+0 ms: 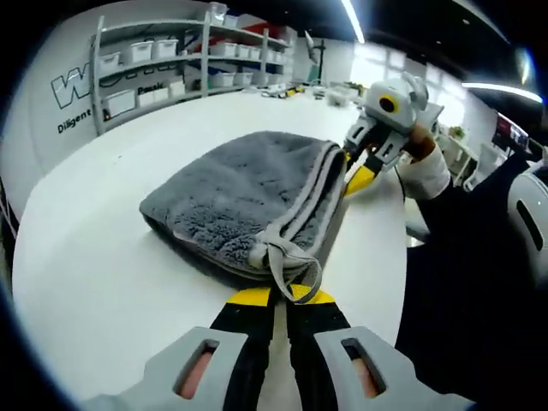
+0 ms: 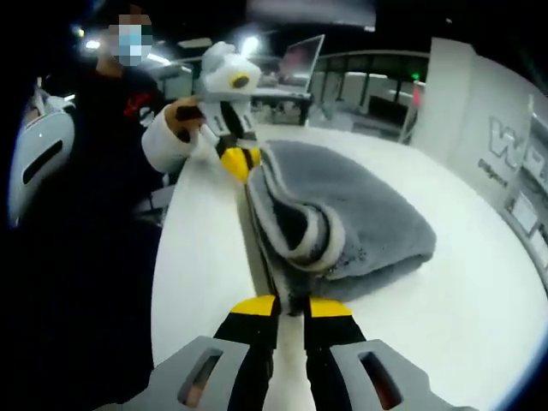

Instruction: Open the folded towel by lifting each exposed corner and separating the folded layers until the towel lies flat within the target outline without major curled edges

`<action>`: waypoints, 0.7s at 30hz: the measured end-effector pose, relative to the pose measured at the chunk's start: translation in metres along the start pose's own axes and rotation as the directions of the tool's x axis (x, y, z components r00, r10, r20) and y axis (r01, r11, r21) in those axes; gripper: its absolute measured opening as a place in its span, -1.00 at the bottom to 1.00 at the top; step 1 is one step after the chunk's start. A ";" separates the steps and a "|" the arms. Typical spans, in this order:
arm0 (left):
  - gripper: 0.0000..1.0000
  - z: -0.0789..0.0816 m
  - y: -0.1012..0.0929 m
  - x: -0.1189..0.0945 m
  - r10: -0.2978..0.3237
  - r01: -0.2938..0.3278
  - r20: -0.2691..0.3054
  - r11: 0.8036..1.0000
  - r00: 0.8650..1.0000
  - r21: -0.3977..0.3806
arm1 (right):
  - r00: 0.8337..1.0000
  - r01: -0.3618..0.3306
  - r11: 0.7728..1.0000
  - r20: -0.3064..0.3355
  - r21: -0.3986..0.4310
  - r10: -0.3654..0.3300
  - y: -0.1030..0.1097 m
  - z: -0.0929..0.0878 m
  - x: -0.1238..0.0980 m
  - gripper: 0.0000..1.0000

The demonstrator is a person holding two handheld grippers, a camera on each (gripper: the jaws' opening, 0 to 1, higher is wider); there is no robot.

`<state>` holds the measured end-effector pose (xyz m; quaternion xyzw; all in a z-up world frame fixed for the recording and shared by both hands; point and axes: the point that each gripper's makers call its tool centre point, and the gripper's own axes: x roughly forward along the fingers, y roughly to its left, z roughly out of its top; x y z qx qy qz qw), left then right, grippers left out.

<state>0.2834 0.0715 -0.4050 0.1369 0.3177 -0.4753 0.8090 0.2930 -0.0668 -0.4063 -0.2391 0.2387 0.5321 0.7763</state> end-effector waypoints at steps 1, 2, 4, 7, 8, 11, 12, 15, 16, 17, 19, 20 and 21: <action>-0.90 -0.001 0.002 -0.001 -0.005 0.005 -0.003 1.000 1.000 0.005 | 1.000 -0.002 1.000 -0.002 -0.001 0.002 0.000 0.000 -0.001 -0.89; -0.90 -0.001 0.002 -0.001 -0.010 0.010 -0.004 1.000 1.000 0.008 | 1.000 -0.005 1.000 -0.005 -0.004 0.005 0.001 -0.001 -0.001 -0.89; -0.90 -0.002 -0.001 -0.001 -0.017 0.017 -0.006 1.000 1.000 0.000 | 1.000 -0.017 1.000 -0.004 -0.008 0.017 0.004 -0.001 -0.003 -0.89; -0.90 -0.003 -0.003 -0.003 -0.028 0.028 -0.014 1.000 0.999 -0.002 | 0.999 -0.044 0.999 -0.004 0.000 0.044 0.009 -0.001 -0.005 -0.88; -0.90 -0.004 -0.004 -0.003 -0.031 0.031 -0.016 1.000 0.999 -0.001 | 0.999 -0.051 0.999 -0.005 -0.004 0.051 0.011 -0.002 -0.006 -0.88; -0.90 -0.005 0.000 -0.007 -0.039 0.039 -0.025 0.999 0.999 0.001 | 0.998 -0.066 0.998 -0.013 -0.018 0.066 0.015 -0.003 -0.007 -0.88; -0.90 -0.006 -0.001 -0.007 -0.039 0.039 -0.032 0.999 0.999 0.000 | 0.997 -0.073 0.997 -0.017 -0.032 0.073 0.017 -0.003 -0.008 -0.88; -0.90 -0.010 -0.002 -0.009 -0.043 0.042 -0.053 0.999 0.998 -0.015 | 0.996 -0.090 0.995 -0.024 -0.043 0.089 0.021 -0.004 -0.009 -0.88; -0.90 -0.011 -0.003 -0.010 -0.044 0.043 -0.057 0.999 0.997 -0.018 | 0.995 -0.093 0.995 -0.025 -0.044 0.092 0.021 -0.004 -0.009 -0.88; -0.90 -0.012 -0.003 -0.010 -0.043 0.042 -0.061 0.999 0.997 -0.020 | 0.995 -0.095 0.994 -0.027 -0.045 0.094 0.022 -0.004 -0.009 -0.88; -0.90 -0.013 -0.005 -0.012 -0.044 0.043 -0.069 0.999 0.997 -0.014 | 0.994 -0.101 0.994 -0.035 -0.047 0.099 0.023 -0.005 -0.010 -0.87; -0.90 -0.013 -0.005 -0.012 -0.044 0.043 -0.071 0.999 0.997 -0.013 | 0.994 -0.103 0.993 -0.037 -0.050 0.101 0.024 -0.006 -0.011 -0.87; -0.90 -0.013 -0.006 -0.012 -0.045 0.044 -0.073 0.999 0.996 -0.007 | 0.994 -0.104 0.993 -0.040 -0.053 0.102 0.024 -0.006 -0.011 -0.87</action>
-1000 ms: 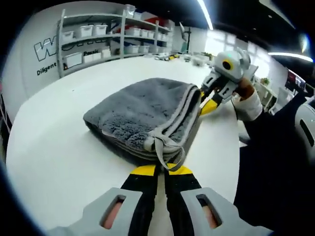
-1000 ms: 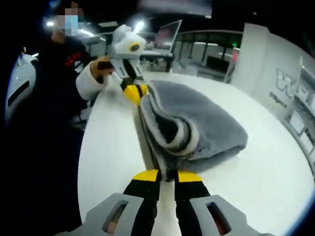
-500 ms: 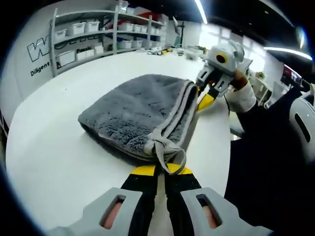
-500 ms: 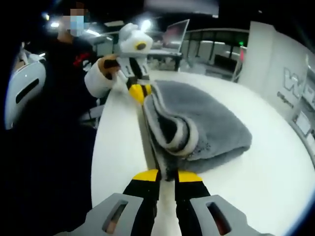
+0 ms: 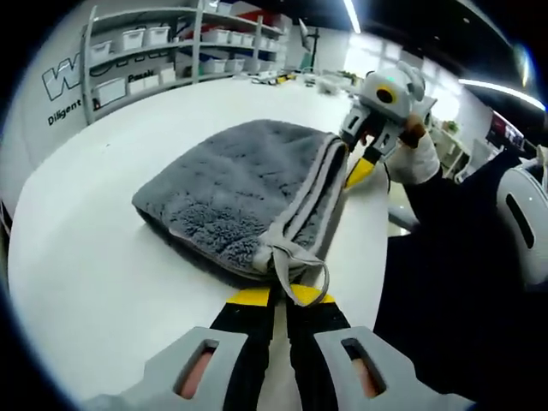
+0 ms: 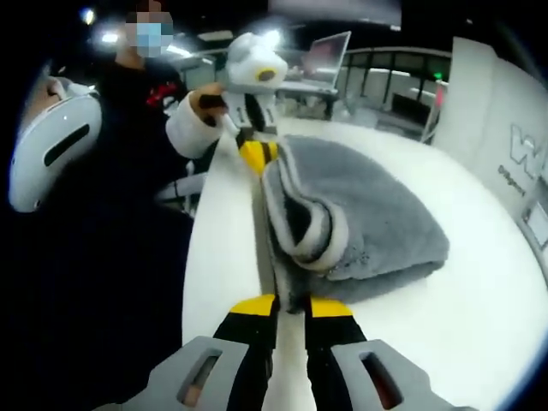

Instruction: Open the folded towel by lifting each exposed corner and separating the folded layers until the towel lies flat within the target outline without major curled edges

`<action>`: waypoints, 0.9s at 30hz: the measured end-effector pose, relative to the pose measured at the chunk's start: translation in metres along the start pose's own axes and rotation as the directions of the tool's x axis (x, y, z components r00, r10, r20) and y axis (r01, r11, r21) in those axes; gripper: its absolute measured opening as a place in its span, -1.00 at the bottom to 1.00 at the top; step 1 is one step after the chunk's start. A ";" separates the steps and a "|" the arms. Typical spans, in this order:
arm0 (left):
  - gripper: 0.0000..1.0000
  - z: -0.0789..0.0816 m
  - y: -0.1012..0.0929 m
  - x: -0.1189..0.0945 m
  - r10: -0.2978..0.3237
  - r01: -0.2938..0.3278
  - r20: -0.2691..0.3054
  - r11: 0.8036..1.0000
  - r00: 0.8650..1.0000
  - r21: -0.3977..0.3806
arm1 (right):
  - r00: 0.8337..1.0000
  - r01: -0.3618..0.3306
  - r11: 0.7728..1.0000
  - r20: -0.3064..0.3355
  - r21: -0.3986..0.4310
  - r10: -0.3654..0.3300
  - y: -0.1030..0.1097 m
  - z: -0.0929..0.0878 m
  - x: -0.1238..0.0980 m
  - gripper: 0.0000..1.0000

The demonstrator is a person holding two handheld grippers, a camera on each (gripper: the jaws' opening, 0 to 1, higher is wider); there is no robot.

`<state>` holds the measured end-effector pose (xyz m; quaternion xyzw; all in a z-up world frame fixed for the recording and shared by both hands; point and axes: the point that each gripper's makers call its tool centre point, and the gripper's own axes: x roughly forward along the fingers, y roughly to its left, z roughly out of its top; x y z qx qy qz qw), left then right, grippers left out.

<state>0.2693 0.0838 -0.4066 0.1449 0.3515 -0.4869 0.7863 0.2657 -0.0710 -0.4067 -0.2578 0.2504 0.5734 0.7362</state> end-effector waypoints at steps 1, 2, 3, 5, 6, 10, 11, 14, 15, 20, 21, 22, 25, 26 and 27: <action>-0.90 0.000 0.000 0.000 -0.002 0.002 0.000 1.000 1.000 0.003 | 1.000 -0.001 1.000 -0.002 -0.003 0.001 0.002 0.000 0.000 -0.85; -0.90 0.000 0.000 0.000 -0.002 0.002 -0.002 1.000 1.000 0.002 | 1.000 -0.007 1.000 0.000 -0.008 0.007 0.005 0.001 -0.001 -0.81; -0.90 -0.001 0.000 -0.001 -0.002 0.002 -0.003 1.000 1.000 0.002 | 1.000 -0.011 1.000 0.000 -0.007 0.011 0.007 0.001 -0.001 -0.76; -0.90 -0.001 0.001 -0.001 -0.004 0.004 -0.002 1.000 1.000 -0.008 | 1.000 -0.016 1.000 -0.001 -0.014 0.016 0.009 0.001 -0.001 -0.71; -0.90 -0.001 0.002 -0.001 -0.007 0.007 -0.002 1.000 1.000 -0.014 | 1.000 -0.015 1.000 -0.001 -0.022 0.015 0.009 0.001 -0.002 -0.72; -0.90 -0.001 0.002 0.000 -0.018 0.018 -0.005 1.000 1.000 -0.025 | 0.999 -0.001 0.999 0.034 -0.034 0.002 0.007 0.007 -0.010 -0.75; -0.90 -0.002 0.002 0.000 -0.020 0.020 -0.005 0.999 1.000 -0.025 | 0.999 0.009 0.999 0.053 -0.052 -0.006 0.006 0.010 -0.014 -0.76; -0.90 -0.002 0.002 0.001 -0.022 0.021 -0.009 0.999 1.000 -0.025 | 0.996 0.056 0.983 0.077 -0.172 -0.043 0.003 0.015 -0.021 -0.83; -0.90 -0.002 0.003 0.001 -0.022 0.022 -0.010 0.999 1.000 -0.026 | 0.996 0.063 0.979 0.073 -0.195 -0.050 0.002 0.014 -0.022 -0.82; -0.90 0.000 0.003 0.000 -0.017 0.016 -0.010 0.999 1.000 -0.030 | 0.994 0.109 0.942 0.065 -0.317 -0.093 -0.005 0.015 -0.023 -0.79; -0.90 0.000 0.004 0.000 -0.017 0.017 -0.010 0.999 1.000 -0.030 | 0.993 0.111 0.943 0.065 -0.313 -0.096 -0.007 0.015 -0.024 -0.77; -0.90 0.000 0.004 0.000 -0.017 0.017 -0.011 0.999 1.000 -0.031 | 0.993 0.118 0.942 0.066 -0.313 -0.103 -0.008 0.015 -0.024 -0.77; -0.90 0.000 0.003 0.001 -0.018 0.017 -0.010 0.999 1.000 -0.031 | 0.986 0.166 0.920 0.073 -0.355 -0.150 -0.017 0.016 -0.028 -0.76; -0.90 0.000 0.003 0.000 -0.017 0.017 -0.010 0.999 1.000 -0.032 | 0.983 0.186 0.911 0.081 -0.367 -0.168 -0.021 0.018 -0.029 -0.72; -0.90 0.001 0.003 0.000 -0.018 0.018 -0.008 0.999 1.000 -0.032 | 0.975 0.222 0.895 0.106 -0.387 -0.196 -0.027 0.023 -0.031 -0.59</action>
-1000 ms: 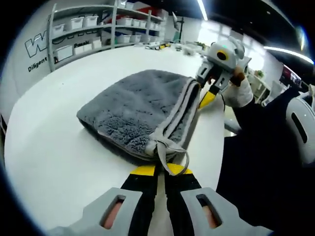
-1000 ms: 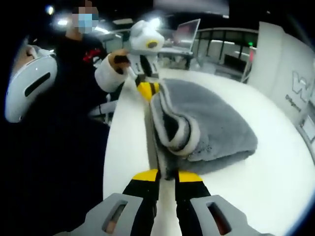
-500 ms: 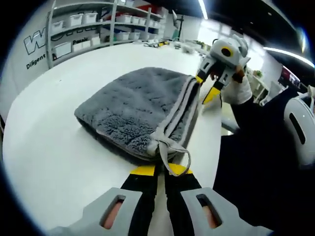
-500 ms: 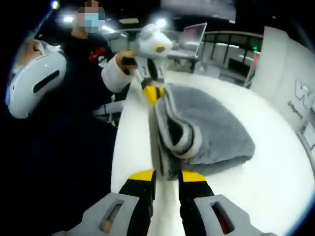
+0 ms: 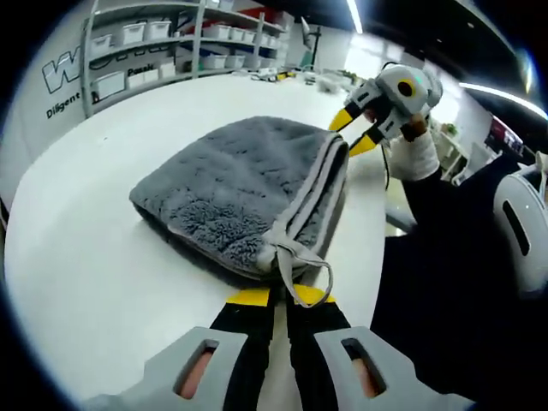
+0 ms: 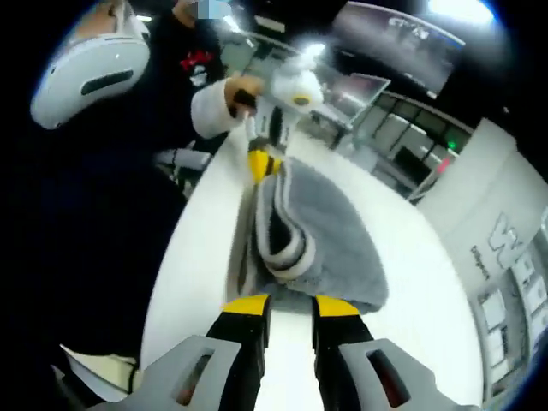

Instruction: Open the folded towel by lifting each exposed corner and separating the folded layers until the towel lies flat within the target outline without major curled edges

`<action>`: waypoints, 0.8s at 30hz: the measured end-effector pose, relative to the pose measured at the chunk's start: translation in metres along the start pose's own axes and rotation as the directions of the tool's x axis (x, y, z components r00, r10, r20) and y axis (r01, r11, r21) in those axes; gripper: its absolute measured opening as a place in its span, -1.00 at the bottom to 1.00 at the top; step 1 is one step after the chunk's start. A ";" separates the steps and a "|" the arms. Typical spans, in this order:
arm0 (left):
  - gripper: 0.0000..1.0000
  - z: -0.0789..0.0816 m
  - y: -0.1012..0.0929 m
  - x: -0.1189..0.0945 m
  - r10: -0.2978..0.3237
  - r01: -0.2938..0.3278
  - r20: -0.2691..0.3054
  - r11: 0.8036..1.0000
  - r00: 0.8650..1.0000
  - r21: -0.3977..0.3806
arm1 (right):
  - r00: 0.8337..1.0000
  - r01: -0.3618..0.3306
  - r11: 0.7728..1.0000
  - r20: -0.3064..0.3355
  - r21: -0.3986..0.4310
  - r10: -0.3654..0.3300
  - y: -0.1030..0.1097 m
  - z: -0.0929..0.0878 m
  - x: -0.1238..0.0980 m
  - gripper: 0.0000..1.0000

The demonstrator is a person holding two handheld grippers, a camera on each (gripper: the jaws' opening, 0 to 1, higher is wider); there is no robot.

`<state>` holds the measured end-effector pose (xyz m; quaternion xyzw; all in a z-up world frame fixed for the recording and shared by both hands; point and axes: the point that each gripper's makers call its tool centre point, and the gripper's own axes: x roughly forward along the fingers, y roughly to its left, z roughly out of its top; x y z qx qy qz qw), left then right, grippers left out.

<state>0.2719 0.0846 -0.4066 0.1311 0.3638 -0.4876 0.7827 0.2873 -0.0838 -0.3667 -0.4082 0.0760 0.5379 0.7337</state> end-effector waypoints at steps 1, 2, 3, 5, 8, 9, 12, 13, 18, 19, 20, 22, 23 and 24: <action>-0.90 0.000 0.000 0.000 -0.001 0.001 -0.001 1.000 1.000 -0.002 | 0.999 0.048 0.998 0.013 -0.033 -0.047 -0.009 0.001 0.001 -0.42; -0.90 0.000 0.000 0.000 -0.002 0.002 -0.001 1.000 1.000 -0.003 | 0.996 0.091 0.993 0.025 -0.074 -0.090 -0.017 0.003 0.001 -0.18; -0.90 -0.001 -0.001 0.001 -0.003 0.003 -0.002 1.000 1.000 -0.005 | 0.992 0.120 0.986 0.040 -0.112 -0.117 -0.022 0.005 0.002 -0.01; -0.90 -0.002 -0.002 0.001 -0.002 0.002 -0.004 1.000 1.000 -0.004 | 0.988 0.150 0.976 0.064 -0.159 -0.141 -0.026 0.008 0.005 0.15; -0.90 -0.001 -0.002 0.000 0.000 0.000 0.000 1.000 1.000 -0.002 | 0.980 0.193 0.944 0.001 -0.267 -0.200 -0.034 -0.001 0.009 0.22; -0.90 0.000 -0.002 0.000 0.000 0.000 0.003 1.000 1.000 -0.003 | 0.977 0.202 0.933 -0.006 -0.296 -0.214 -0.035 -0.001 0.010 0.25; -0.90 -0.001 -0.002 0.002 -0.001 0.001 -0.002 1.000 1.000 -0.012 | 0.982 0.186 0.923 0.023 -0.337 -0.189 -0.022 0.010 0.016 0.22; -0.90 -0.002 -0.002 0.004 -0.003 0.003 -0.007 1.000 1.000 -0.017 | 0.983 0.182 0.918 0.040 -0.353 -0.179 -0.019 0.014 0.018 0.20; -0.90 -0.002 -0.003 0.002 0.000 0.000 -0.007 1.000 1.000 -0.017 | 0.980 0.201 0.892 0.078 -0.405 -0.185 -0.021 0.022 0.025 0.07; -0.90 -0.002 -0.003 0.002 0.000 0.000 -0.006 1.000 1.000 -0.017 | 0.981 0.196 0.892 0.080 -0.407 -0.179 -0.021 0.022 0.026 0.05; -0.90 -0.002 -0.003 0.002 -0.001 0.001 -0.005 1.000 1.000 -0.017 | 0.982 0.191 0.893 0.077 -0.407 -0.175 -0.021 0.020 0.027 0.03; -0.90 -0.002 -0.004 0.003 -0.007 0.006 -0.003 1.000 1.000 -0.017 | 0.984 0.174 0.887 0.057 -0.429 -0.166 -0.018 0.014 0.032 -0.06; -0.90 -0.002 -0.004 0.003 -0.015 0.015 0.001 1.000 1.000 -0.018 | 0.985 0.171 0.884 0.056 -0.435 -0.163 -0.018 0.013 0.033 -0.10; -0.90 -0.002 -0.005 0.004 -0.024 0.024 0.001 0.999 1.000 -0.034 | 0.986 0.164 0.884 0.053 -0.437 -0.157 -0.017 0.013 0.033 -0.14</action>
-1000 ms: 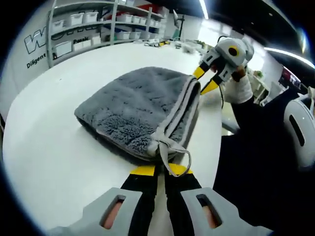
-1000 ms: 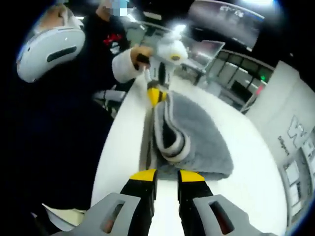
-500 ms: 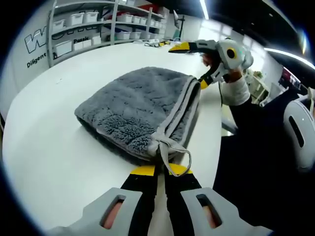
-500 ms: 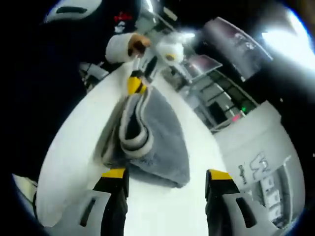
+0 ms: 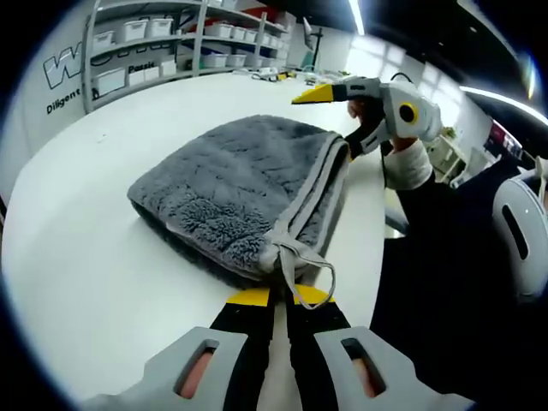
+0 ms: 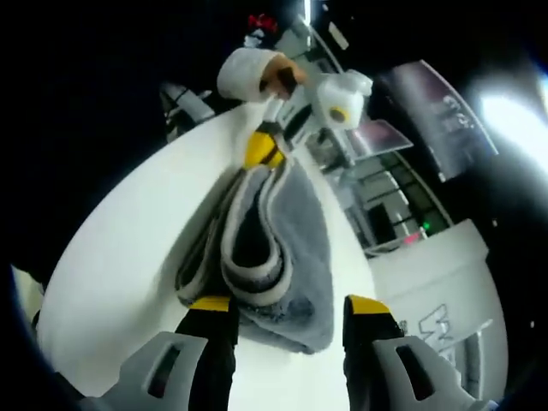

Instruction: Open the folded towel by lifting each exposed corner and separating the folded layers until the towel lies flat within the target outline without major curled edges

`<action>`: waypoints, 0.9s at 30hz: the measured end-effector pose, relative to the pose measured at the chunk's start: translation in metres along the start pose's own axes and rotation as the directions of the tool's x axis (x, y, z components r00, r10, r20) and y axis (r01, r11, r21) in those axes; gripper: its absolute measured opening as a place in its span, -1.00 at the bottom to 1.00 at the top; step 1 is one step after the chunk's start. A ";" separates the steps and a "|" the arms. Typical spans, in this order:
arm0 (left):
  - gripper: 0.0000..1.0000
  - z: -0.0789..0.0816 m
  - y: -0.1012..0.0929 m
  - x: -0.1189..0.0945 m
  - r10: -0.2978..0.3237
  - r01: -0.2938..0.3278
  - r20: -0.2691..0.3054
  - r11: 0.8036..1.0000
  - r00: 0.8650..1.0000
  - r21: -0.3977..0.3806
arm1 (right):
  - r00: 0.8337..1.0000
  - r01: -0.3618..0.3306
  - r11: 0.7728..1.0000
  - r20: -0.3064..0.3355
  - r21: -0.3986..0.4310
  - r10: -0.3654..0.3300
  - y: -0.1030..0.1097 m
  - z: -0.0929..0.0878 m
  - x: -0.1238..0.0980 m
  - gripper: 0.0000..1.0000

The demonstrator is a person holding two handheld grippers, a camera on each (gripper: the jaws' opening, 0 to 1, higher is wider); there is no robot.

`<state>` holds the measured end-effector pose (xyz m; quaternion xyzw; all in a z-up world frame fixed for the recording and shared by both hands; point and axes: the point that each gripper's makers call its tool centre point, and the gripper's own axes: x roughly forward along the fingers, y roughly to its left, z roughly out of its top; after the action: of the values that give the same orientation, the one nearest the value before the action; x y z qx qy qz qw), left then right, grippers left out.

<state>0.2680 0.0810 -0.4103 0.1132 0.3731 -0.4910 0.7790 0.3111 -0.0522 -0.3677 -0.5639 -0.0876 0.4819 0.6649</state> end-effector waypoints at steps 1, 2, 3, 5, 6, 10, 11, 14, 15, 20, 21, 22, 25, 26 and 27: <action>-0.90 -0.001 0.001 0.001 0.000 0.000 -0.004 1.000 1.000 -0.006 | 1.000 -0.003 1.000 0.003 0.002 0.003 0.000 0.001 0.000 -0.19; -0.90 -0.001 0.000 0.000 0.000 0.000 -0.004 1.000 1.000 -0.006 | 1.000 -0.002 1.000 0.008 0.002 0.002 0.000 0.002 0.000 -0.24; -0.90 -0.001 0.000 0.000 -0.003 0.003 -0.001 1.000 1.000 -0.004 | 1.000 -0.009 1.000 0.021 -0.006 0.009 0.002 0.004 0.000 -0.35; -0.90 -0.001 0.000 -0.001 -0.008 0.008 0.002 1.000 1.000 -0.007 | 0.996 -0.057 0.998 0.062 0.006 0.056 0.011 0.009 0.000 -0.84; -0.90 0.000 -0.001 -0.001 -0.011 0.011 0.007 1.000 1.000 -0.004 | 0.994 -0.074 0.997 0.078 0.028 0.071 0.013 0.010 -0.001 -0.88; -0.89 0.000 -0.003 -0.003 -0.019 0.018 0.023 0.999 1.000 0.029 | 0.993 -0.016 0.995 0.114 0.098 0.004 -0.001 0.011 -0.003 -0.90; -0.88 0.002 -0.003 -0.004 -0.026 0.024 0.036 0.998 0.999 0.059 | 0.992 -0.022 0.992 0.128 0.128 0.006 -0.001 0.012 -0.004 -0.90; -0.87 0.004 -0.004 -0.008 -0.036 0.032 0.053 0.998 0.998 0.061 | 0.989 -0.004 0.967 0.143 0.253 -0.034 -0.010 0.012 -0.005 -0.92; -0.86 0.006 -0.003 -0.009 -0.039 0.035 0.066 0.997 0.997 0.066 | 0.988 -0.001 0.949 0.146 0.315 -0.047 -0.013 0.011 -0.006 -0.93; -0.77 0.010 0.001 -0.017 -0.031 0.022 0.102 0.995 0.994 0.094 | 0.981 -0.015 0.904 0.181 0.427 -0.069 -0.020 0.016 -0.006 -0.95; -0.76 0.012 0.002 -0.019 -0.030 0.020 0.110 0.995 0.994 0.094 | 0.980 -0.027 0.889 0.189 0.457 -0.068 -0.020 0.017 -0.005 -0.96; -0.73 0.013 0.002 -0.021 -0.029 0.018 0.121 0.996 0.992 0.091 | 0.976 -0.034 0.863 0.201 0.504 -0.079 -0.022 0.018 -0.005 -0.96; -0.65 0.014 0.002 -0.025 -0.023 0.010 0.135 0.995 0.991 0.095 | 0.963 -0.061 0.769 0.239 0.636 -0.122 -0.032 0.022 -0.005 -0.98; -0.62 0.015 0.004 -0.026 -0.015 0.000 0.144 0.995 0.989 0.101 | 0.959 -0.077 0.737 0.252 0.671 -0.130 -0.032 0.026 -0.004 -0.98; -0.59 0.015 0.005 -0.027 -0.008 -0.007 0.147 0.995 0.989 0.103 | 0.957 -0.081 0.710 0.253 0.700 -0.141 -0.034 0.026 -0.004 -0.98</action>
<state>0.2728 0.0930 -0.3821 0.1167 0.2887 -0.5169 0.7974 0.3105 -0.0345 -0.3287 -0.1903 -0.0026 0.5445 0.8169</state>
